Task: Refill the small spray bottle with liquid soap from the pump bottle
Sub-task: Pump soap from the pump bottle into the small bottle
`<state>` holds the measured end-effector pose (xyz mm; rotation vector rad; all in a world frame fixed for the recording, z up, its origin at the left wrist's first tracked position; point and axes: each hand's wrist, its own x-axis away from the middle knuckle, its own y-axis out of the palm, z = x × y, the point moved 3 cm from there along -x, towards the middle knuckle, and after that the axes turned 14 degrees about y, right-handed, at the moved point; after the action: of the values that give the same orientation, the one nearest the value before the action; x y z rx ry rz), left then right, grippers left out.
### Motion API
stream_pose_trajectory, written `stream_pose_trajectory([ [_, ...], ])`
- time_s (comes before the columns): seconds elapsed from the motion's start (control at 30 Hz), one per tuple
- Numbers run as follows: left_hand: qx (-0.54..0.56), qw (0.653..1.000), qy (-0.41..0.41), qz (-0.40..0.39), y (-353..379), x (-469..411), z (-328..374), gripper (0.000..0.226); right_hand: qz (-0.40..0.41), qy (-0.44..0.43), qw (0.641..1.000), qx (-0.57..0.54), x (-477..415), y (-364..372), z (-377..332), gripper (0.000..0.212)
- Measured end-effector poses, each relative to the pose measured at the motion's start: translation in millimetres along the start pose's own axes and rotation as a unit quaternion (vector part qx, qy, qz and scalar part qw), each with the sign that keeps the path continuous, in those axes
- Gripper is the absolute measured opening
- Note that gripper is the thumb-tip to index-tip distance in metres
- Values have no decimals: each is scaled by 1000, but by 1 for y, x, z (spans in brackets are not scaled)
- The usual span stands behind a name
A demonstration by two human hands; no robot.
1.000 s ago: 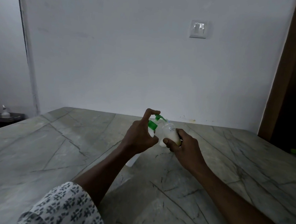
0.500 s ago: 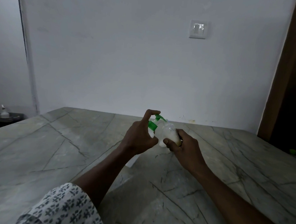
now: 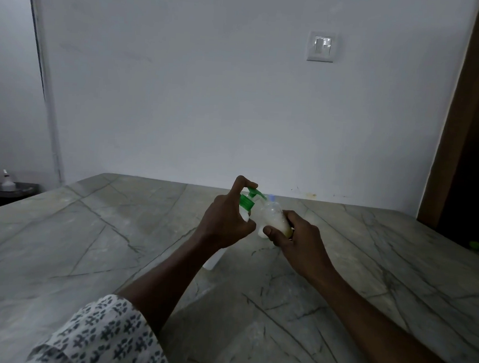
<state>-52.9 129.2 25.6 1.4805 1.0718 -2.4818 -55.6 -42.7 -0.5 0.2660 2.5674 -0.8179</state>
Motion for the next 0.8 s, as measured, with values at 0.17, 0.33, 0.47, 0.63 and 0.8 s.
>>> stream_pose_trajectory([
  [0.17,5,1000,-3,-8,-1,1,0,74,25,-9,1000,-1,-2,-4,1,48],
  [0.33,1,1000,-7,-30,-2,0,-2,68,59,-38,997,14,-7,-12,5,48],
  [0.47,-6,1000,-3,-25,-2,1,0,63,57,-43,997,17,-6,-11,5,50],
  [0.63,-5,1000,2,-15,-2,1,-2,69,52,-39,998,7,-4,-8,3,51],
  [0.8,4,1000,12,-14,-2,1,-3,75,65,-41,997,12,-5,-10,2,50],
])
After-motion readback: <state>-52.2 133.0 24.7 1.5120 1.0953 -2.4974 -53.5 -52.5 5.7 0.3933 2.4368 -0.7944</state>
